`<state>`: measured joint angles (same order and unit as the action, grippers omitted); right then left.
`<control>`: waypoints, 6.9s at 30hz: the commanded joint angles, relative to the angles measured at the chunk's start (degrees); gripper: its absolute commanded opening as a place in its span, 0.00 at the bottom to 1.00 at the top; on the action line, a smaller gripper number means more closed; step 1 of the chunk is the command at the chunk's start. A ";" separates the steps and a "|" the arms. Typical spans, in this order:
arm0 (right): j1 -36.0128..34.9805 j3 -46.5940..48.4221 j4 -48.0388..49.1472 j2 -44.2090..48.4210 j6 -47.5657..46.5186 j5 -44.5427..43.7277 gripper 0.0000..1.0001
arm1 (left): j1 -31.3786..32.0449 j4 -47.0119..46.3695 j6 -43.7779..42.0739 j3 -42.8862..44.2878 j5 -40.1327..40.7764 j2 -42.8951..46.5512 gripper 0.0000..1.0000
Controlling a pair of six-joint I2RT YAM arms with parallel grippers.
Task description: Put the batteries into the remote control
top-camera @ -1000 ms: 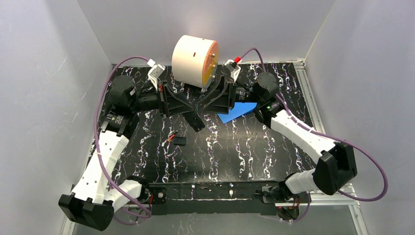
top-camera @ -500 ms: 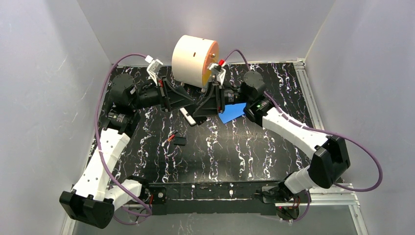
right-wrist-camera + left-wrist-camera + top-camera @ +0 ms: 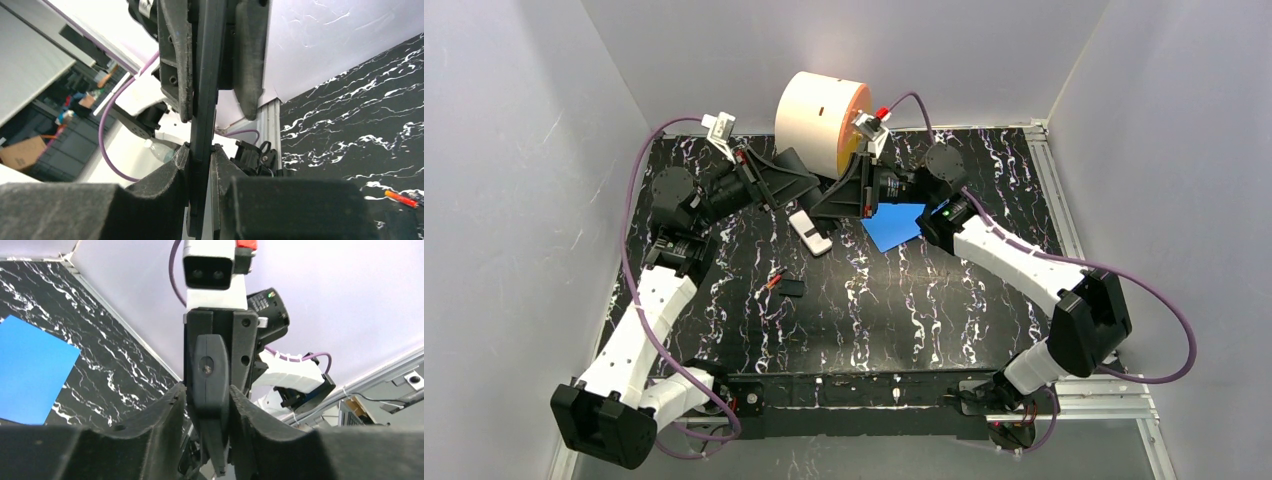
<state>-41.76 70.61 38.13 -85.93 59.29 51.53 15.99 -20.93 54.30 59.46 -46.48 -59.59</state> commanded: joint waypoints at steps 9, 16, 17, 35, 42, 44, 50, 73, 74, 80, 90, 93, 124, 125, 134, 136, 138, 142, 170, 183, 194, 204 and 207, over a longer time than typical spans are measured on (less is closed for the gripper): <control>-0.45 -0.60 14.94 -3.25 8.15 -5.33 0.17 | 0.52 -10.45 5.16 -3.11 5.69 0.88 0.06; -0.44 -1.57 12.16 -2.31 6.61 -4.28 0.18 | -0.07 -9.57 3.80 -3.65 7.53 1.79 0.40; -0.41 -1.73 12.19 -2.31 6.63 -4.38 0.18 | -0.08 -9.52 3.56 -3.46 7.12 1.64 0.38; -0.34 -2.04 -18.65 3.10 -20.12 -12.86 0.84 | -0.26 27.77 -21.85 1.62 31.18 7.47 0.00; -3.74 -2.12 -32.20 -0.38 -27.23 -33.46 0.82 | -0.26 48.60 -33.20 2.74 55.67 12.78 0.00; -7.39 -0.38 -34.72 -2.83 -30.71 -39.68 0.77 | -0.26 51.84 -33.59 2.80 61.10 13.94 0.00; -15.74 13.12 -47.12 -17.18 -40.44 -50.05 0.68 | -0.26 60.05 -31.11 3.67 71.61 17.65 0.00; -29.05 52.19 -80.43 -52.95 -16.02 -83.12 0.74 | -0.26 71.50 -28.67 2.32 73.55 29.54 0.00; -29.30 52.80 -80.59 -53.58 -16.29 -84.07 0.74 | -0.28 72.04 -28.52 2.32 73.55 30.07 0.00; -29.60 53.28 -80.07 -53.22 -16.71 -86.37 0.75 | -0.28 74.04 -28.55 2.66 73.70 32.22 0.00; -30.31 51.73 -75.75 -50.13 -18.29 -87.55 0.75 | -0.26 74.03 -28.37 2.23 73.16 31.94 0.00; -30.25 51.80 -74.93 -50.86 -18.71 -87.68 0.75 | -0.26 73.72 -28.59 2.17 72.90 31.66 0.00; -28.46 48.92 -78.46 -55.82 -22.42 -83.10 0.51 | -0.26 72.70 -28.18 0.05 71.63 31.37 0.00; -28.42 48.59 -78.77 -55.57 -22.53 -83.20 0.46 | -0.26 72.70 -28.08 0.00 71.57 31.38 0.00; -28.44 45.84 -79.75 -49.85 -26.07 -83.99 0.30 | -0.28 72.70 -27.37 -1.01 71.26 32.16 0.00; -28.43 45.25 -80.35 -48.93 -26.77 -83.56 0.28 | -0.27 72.70 -27.21 -1.11 71.13 32.17 0.00; -28.45 43.96 -81.13 -47.95 -27.05 -83.16 0.27 | -0.29 72.65 -27.23 -1.10 71.17 32.11 0.00; -28.29 38.54 -81.29 -45.07 -26.34 -81.88 0.25 | -0.26 72.43 -27.37 -1.19 71.26 32.08 0.00; -23.78 49.43 -74.11 -53.61 -32.70 -72.34 0.38 | -0.26 71.91 -28.60 -0.05 70.96 30.86 0.00; -23.17 47.11 -77.54 -51.18 -33.23 -72.19 0.14 | -0.26 70.00 -29.04 -0.78 67.96 29.78 0.00; -18.43 27.14 -67.08 -26.44 -29.02 -77.49 0.13 | -0.26 55.64 -32.66 -3.70 37.52 22.85 0.00; -10.67 13.51 -52.26 -0.68 -30.66 -67.75 0.17 | -0.27 27.08 -23.66 -3.25 3.97 9.11 0.00; -10.50 15.46 -51.72 2.67 -29.24 -65.23 0.18 | -0.26 15.90 -18.10 -3.40 2.31 7.81 0.00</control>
<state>-51.44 84.60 -19.99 -88.20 29.69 -19.18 15.90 13.93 28.64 55.75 -32.75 -51.66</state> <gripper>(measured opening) 0.181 0.146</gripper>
